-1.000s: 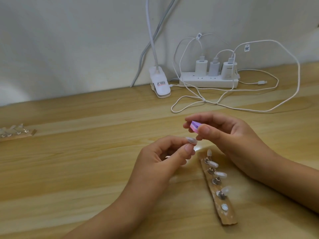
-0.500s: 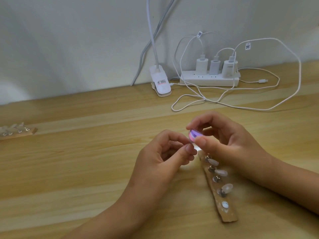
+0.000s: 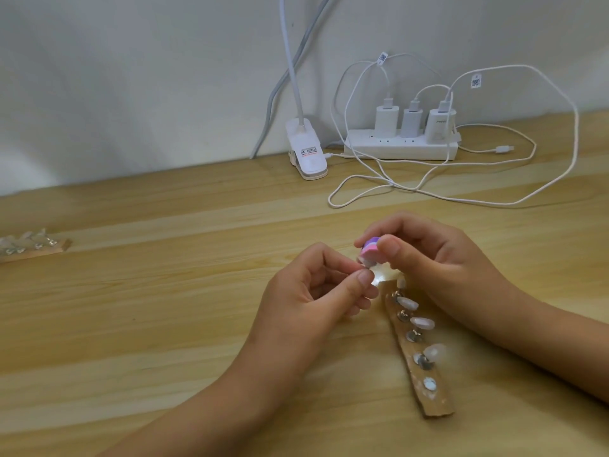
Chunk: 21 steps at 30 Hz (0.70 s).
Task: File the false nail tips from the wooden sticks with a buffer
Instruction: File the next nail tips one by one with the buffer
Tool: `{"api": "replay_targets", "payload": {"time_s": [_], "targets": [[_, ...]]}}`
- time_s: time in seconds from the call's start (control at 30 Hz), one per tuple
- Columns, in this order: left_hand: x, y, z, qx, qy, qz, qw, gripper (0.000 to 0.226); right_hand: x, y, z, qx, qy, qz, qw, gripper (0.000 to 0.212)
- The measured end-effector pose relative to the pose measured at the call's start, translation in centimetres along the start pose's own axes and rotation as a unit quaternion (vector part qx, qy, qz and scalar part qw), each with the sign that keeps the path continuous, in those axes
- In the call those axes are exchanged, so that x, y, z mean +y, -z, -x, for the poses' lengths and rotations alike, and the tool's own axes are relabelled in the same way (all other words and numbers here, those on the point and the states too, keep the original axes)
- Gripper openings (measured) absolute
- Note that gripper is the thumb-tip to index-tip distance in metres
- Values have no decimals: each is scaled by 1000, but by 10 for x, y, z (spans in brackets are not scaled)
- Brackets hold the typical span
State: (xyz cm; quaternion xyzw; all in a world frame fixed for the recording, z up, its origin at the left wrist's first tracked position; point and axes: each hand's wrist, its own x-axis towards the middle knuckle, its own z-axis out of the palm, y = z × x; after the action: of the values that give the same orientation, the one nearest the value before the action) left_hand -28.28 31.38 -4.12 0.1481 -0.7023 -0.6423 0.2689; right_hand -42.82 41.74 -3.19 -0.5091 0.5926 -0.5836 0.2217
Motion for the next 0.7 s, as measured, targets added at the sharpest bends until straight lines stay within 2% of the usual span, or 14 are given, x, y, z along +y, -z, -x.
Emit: {"api": "replay_targets", "payload": {"time_s": [0.13, 0.23, 0.37, 0.47, 0.6, 0.7], "targets": [[0, -1, 1, -8, 14, 8, 1000, 7, 0, 0, 0, 5, 8, -4, 1000, 27], [-1, -1, 1, -2, 12, 14, 1000, 9, 3, 0, -2, -22, -28, -5, 999, 22], [1, -1, 1, -3, 11, 14, 1000, 6, 2, 0, 0, 2, 8, 11, 1000, 24], [2, -1, 1, 4, 21, 34, 999, 10, 2, 0, -1, -4, -14, 10, 1000, 24], [4, 0, 0, 7, 24, 40, 999, 6, 1, 0, 1, 2, 20, 21, 1000, 23], [3, 1, 0, 14, 21, 44, 999, 11, 4, 1, -1, -11, -23, 12, 1000, 19]]}}
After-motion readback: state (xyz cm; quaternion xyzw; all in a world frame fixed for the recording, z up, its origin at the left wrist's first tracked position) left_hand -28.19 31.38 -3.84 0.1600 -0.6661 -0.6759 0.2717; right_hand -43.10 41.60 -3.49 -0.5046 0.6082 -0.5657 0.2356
